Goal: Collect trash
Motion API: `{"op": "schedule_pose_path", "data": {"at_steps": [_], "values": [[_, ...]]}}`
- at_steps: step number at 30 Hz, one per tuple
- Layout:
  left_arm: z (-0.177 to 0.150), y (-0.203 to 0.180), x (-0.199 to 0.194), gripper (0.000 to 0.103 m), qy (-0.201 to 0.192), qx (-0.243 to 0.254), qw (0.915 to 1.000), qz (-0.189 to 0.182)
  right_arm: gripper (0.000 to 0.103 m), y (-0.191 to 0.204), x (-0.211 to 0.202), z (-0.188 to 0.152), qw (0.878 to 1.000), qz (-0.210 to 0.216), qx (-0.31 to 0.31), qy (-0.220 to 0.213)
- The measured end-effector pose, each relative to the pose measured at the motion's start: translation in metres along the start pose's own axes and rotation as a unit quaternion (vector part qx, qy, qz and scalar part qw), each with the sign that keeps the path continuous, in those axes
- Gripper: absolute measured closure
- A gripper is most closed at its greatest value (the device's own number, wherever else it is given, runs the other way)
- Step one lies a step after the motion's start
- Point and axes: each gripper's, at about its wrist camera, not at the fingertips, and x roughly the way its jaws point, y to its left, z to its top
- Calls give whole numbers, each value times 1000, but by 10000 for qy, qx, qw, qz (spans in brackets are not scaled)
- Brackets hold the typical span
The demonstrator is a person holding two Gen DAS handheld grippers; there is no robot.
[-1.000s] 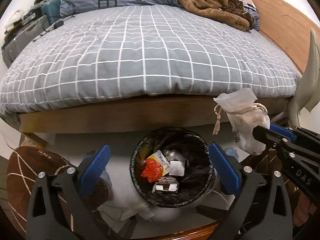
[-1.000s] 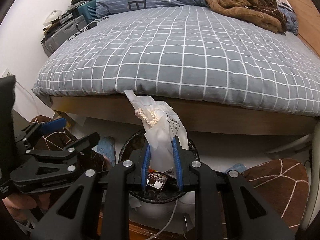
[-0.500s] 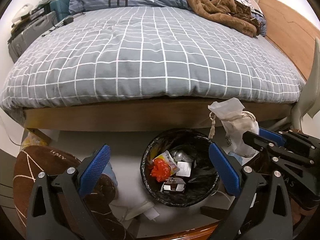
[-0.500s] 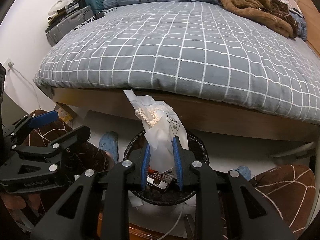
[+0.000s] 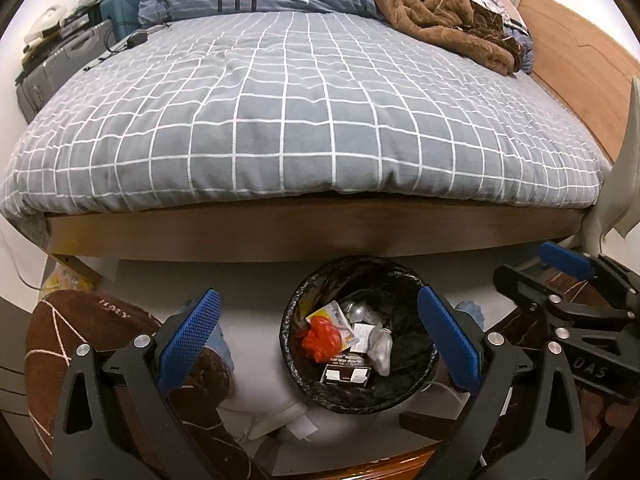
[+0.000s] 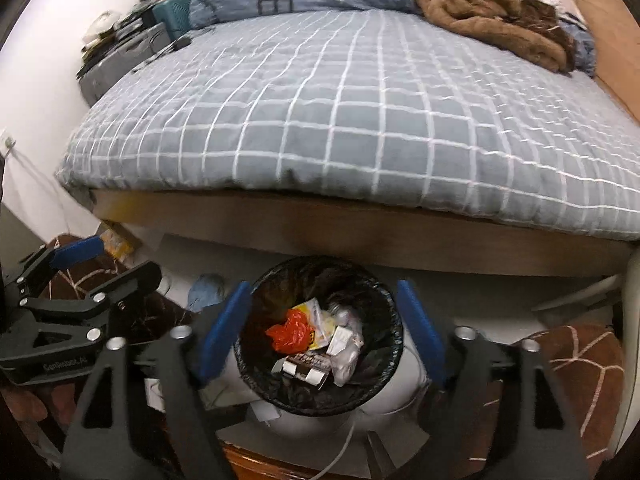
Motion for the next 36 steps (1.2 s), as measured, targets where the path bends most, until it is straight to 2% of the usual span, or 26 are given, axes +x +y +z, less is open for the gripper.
{"op": "schedule_pose_path", "data": {"at_steps": [2, 8, 12, 17, 24, 36], "values": [[2, -3, -5, 6, -50, 14, 10000, -21, 18, -5, -9, 2, 9998, -106, 84, -110], [13, -15, -38, 6, -289, 73, 9995, -140, 8, -13, -53, 11, 9968, -446, 210, -629], [22, -23, -70, 6, -488, 112, 9986, -164, 8, -13, -92, 20, 9929, -600, 219, -1007], [29, -33, -113, 6, -776, 189, 9967, -111, 8, -13, -129, 26, 9897, -611, 236, -1270], [29, -39, -143, 6, -1000, 220, 9947, -103, 8, -9, -155, 24, 9883, -611, 233, -1377], [26, -33, -143, 6, -934, 34, 9954, -209, 8, -9, -159, 22, 9881, -602, 261, -1388]]}}
